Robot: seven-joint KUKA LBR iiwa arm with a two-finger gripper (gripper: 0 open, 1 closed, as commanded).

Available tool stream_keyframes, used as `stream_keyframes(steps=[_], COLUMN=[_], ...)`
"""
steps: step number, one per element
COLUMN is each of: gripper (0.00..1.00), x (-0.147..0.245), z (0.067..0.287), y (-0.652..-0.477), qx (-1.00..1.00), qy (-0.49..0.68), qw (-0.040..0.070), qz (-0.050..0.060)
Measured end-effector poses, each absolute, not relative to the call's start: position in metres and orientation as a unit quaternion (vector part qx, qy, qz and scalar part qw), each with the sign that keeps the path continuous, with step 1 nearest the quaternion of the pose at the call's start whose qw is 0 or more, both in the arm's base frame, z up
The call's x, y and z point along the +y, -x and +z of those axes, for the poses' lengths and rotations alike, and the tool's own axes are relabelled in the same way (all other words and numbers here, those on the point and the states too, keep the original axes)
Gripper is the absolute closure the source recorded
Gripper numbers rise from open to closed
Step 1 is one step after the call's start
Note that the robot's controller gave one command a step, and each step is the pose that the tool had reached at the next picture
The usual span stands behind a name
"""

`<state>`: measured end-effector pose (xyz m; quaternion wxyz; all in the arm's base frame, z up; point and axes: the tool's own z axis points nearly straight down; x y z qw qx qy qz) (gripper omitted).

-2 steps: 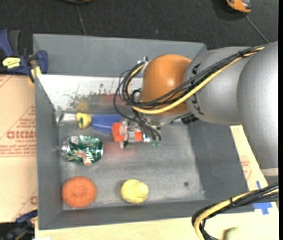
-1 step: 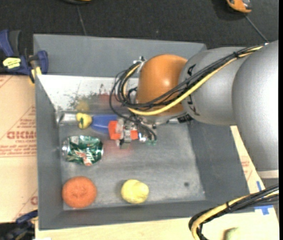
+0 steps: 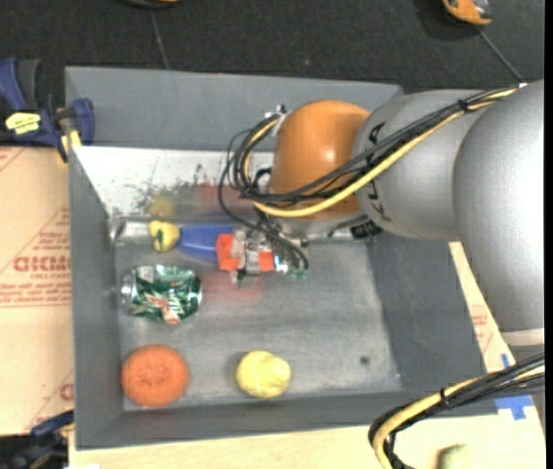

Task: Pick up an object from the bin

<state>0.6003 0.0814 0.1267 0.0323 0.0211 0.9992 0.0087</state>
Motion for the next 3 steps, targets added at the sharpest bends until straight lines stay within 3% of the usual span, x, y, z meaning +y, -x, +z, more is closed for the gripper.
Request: stream_keyframes(steps=[1,2,3], gripper=[1.0,1.0,1.0], x=[0.122,0.128,0.119], z=[0.106,0.089,0.141], y=[-0.581,-0.534,-0.535], qx=[0.997,0.995,0.993], qy=[0.062,0.095,0.109], qw=[0.039,0.041,0.037], qz=[0.006,0.004,0.004])
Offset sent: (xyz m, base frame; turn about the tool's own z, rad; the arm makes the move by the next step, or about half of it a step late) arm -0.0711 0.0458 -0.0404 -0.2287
